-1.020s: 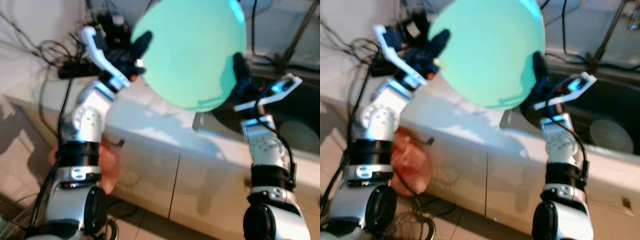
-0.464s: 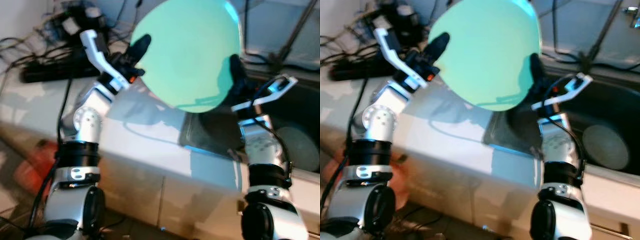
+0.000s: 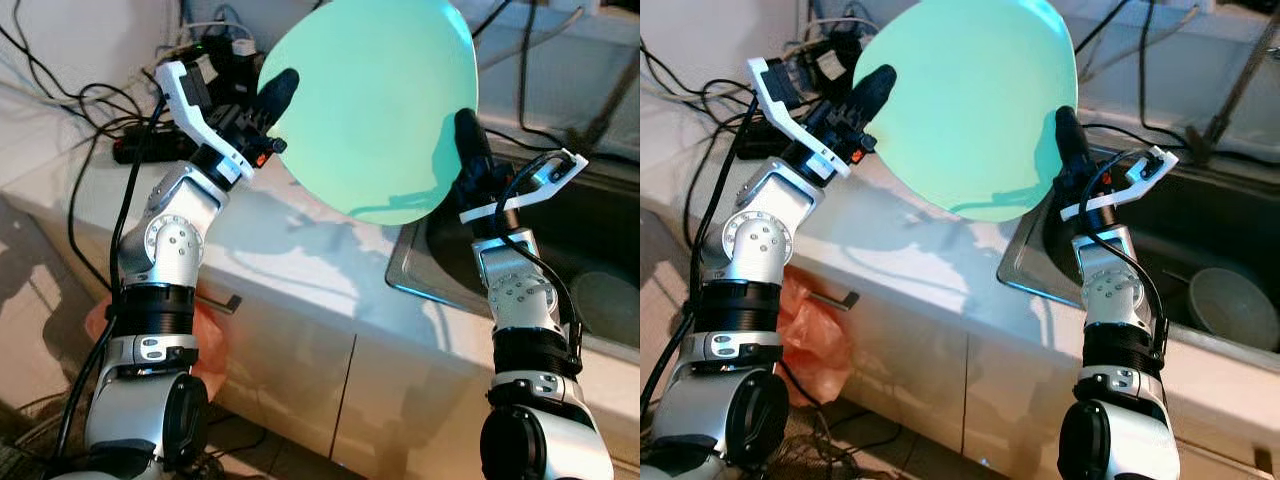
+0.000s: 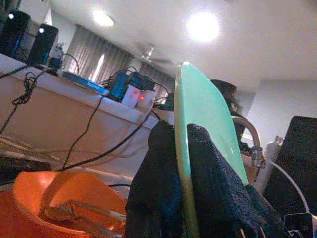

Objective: Kitchen organization

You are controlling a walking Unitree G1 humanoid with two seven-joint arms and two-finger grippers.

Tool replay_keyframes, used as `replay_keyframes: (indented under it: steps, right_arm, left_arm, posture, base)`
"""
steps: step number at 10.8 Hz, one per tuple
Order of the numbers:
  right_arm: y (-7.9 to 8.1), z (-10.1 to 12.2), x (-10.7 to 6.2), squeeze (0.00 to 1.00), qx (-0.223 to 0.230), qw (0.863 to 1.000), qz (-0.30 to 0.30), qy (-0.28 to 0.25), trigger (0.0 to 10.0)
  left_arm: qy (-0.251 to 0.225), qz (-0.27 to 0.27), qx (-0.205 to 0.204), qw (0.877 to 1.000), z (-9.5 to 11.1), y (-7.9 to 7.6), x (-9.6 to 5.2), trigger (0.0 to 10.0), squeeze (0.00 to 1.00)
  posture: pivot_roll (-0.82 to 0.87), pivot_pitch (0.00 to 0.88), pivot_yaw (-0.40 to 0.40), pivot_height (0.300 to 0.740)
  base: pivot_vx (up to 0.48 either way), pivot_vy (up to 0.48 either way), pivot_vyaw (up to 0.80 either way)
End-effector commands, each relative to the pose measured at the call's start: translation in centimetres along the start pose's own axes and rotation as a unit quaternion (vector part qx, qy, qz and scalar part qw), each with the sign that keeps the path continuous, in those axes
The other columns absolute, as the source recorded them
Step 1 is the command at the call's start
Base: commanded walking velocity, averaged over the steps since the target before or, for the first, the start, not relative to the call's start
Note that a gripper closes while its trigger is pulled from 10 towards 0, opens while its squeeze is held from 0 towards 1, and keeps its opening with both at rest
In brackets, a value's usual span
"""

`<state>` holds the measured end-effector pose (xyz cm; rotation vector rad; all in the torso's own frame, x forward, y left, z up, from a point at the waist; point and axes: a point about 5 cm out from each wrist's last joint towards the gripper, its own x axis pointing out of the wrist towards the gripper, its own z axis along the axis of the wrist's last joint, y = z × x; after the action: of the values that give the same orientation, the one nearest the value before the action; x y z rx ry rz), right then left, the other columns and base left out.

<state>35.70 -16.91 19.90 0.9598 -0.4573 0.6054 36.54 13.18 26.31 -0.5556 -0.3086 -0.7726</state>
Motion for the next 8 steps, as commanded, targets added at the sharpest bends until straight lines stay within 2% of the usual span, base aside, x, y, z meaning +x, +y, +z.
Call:
replay_keyframes:
  steps: [1, 4, 5, 6, 7, 8]
  right_arm:
    - [0.04, -0.95, 0.51, 0.0, -0.001, 1.0, -0.016, 0.027, 10.0]
    - [-0.15, -0.87, 0.51, 0.0, -0.006, 0.999, -0.024, 0.024, 10.0]
    - [-0.01, -0.84, 0.6, 0.0, -0.005, 1.0, -0.017, 0.022, 7.7]
    - [0.08, -0.83, 0.65, 0.0, -0.003, 1.0, -0.012, 0.021, 7.7]
    - [0.08, -0.84, 0.68, 0.0, -0.003, 1.0, -0.012, 0.02, 0.0]
    - [-0.06, -0.91, 0.69, 0.0, -0.007, 1.0, -0.021, 0.021, 2.1]
  left_arm:
    - [-0.013, -0.026, 0.032, 0.999, 0.95, -1.05, 0.6, 10.0, 0.0]
    - [-0.006, -0.02, 0.048, 0.999, 0.66, -0.9, 0.57, 10.0, 0.0]
    - [-0.005, -0.022, 0.051, 0.998, 0.6, -0.94, 0.56, 10.0, 0.0]
    - [-0.005, -0.022, 0.051, 0.998, 0.59, -0.95, 0.56, 10.0, 0.0]
    - [-0.005, -0.021, 0.051, 0.998, 0.6, -0.95, 0.52, 10.0, 0.0]
    - [-0.005, -0.022, 0.052, 0.998, 0.61, -0.96, 0.5, 10.0, 0.0]
  posture:
    - [0.09, 0.0, 0.012, 0.74]
    - [0.08, 0.0, 0.012, 0.74]
    - [0.09, 0.0, 0.01, 0.74]
    - [0.09, 0.0, 0.01, 0.74]
    - [0.09, 0.0, 0.01, 0.74]
    - [0.09, 0.0, 0.01, 0.74]
  base:
    - [0.0, 0.0, 0.0]
    - [0.0, 0.0, 0.0]
    - [0.0, 0.0, 0.0]
    - [0.0, 0.0, 0.0]
    - [0.0, 0.0, 0.0]
    - [0.0, 0.0, 0.0]
